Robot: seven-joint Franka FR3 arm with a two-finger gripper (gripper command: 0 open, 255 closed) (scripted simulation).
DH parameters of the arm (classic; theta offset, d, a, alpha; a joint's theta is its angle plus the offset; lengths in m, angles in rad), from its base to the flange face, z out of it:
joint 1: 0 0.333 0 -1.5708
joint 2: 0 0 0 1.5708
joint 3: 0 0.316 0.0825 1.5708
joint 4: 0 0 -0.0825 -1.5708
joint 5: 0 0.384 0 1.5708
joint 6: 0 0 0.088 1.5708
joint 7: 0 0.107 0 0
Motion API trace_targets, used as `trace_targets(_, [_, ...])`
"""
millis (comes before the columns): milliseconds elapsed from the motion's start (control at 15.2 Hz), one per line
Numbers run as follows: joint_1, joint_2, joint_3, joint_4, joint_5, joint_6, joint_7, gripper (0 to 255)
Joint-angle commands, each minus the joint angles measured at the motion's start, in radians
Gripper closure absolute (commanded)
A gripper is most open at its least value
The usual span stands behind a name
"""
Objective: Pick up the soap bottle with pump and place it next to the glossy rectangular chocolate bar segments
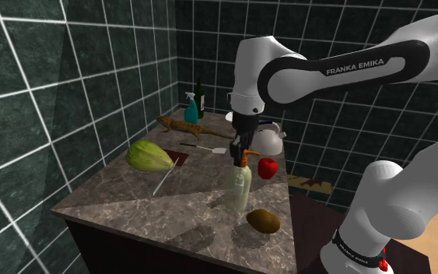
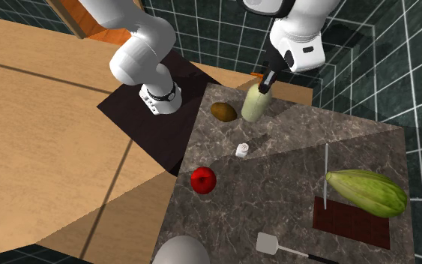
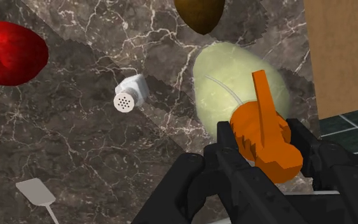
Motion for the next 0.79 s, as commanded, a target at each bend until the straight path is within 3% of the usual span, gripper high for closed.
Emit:
trace_targets(0, [0.0,-0.003,-0.001,0.027,-0.001,-0.029,0.002,255])
trace_targets(726, [-0.005,-0.005,-0.012,0.173,-0.009,-0.177,0.003,255])
